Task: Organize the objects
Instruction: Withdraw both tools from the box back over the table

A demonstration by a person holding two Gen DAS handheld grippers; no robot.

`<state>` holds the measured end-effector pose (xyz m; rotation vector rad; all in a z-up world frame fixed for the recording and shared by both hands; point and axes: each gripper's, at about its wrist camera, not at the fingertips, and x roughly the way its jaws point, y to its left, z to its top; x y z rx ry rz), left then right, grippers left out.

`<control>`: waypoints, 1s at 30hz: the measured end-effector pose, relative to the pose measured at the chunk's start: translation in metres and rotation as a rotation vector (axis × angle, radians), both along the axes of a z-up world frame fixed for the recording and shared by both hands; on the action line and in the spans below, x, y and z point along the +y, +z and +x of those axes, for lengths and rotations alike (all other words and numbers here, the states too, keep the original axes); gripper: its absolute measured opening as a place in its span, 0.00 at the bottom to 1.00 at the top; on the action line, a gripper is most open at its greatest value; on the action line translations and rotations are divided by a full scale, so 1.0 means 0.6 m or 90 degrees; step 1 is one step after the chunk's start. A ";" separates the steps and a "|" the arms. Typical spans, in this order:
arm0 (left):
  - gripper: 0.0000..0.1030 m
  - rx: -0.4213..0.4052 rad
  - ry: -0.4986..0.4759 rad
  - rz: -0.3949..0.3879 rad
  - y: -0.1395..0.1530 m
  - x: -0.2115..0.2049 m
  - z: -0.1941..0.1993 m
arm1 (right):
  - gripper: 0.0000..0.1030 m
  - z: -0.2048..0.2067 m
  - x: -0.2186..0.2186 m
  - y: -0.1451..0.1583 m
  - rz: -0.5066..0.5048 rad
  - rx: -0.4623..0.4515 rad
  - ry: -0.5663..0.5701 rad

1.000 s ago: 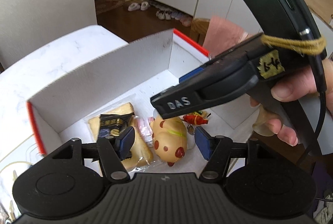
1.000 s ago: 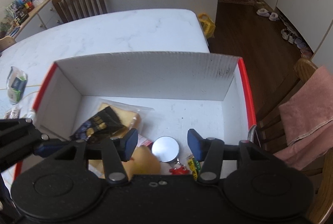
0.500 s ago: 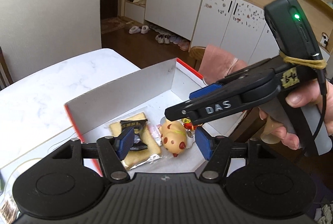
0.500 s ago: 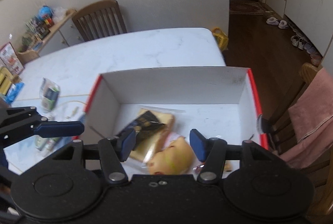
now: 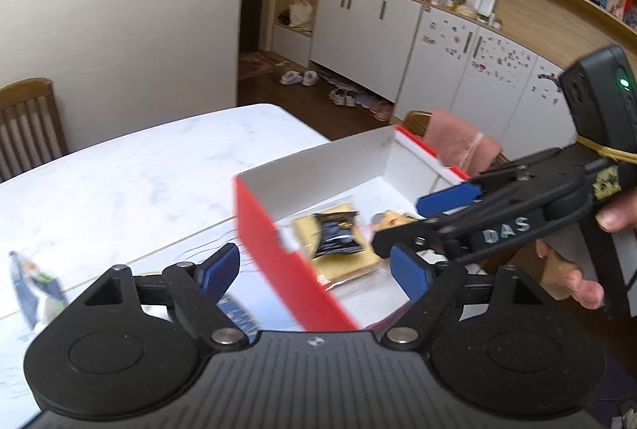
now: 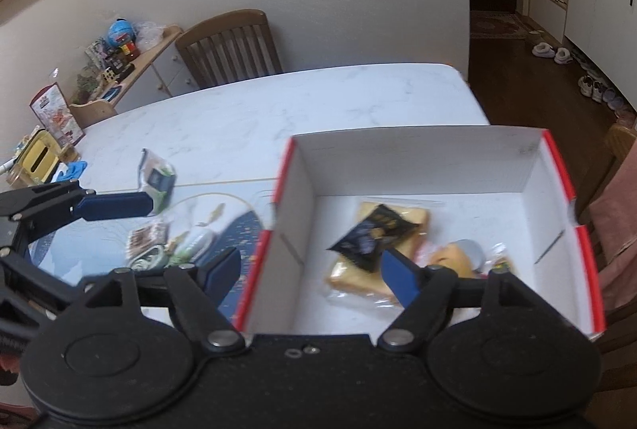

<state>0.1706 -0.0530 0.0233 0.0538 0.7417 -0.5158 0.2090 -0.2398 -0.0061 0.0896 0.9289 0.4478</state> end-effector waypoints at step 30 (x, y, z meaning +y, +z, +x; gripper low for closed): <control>1.00 0.027 0.227 0.047 -0.091 0.346 0.071 | 0.79 -0.002 0.327 -0.086 -0.104 0.035 0.062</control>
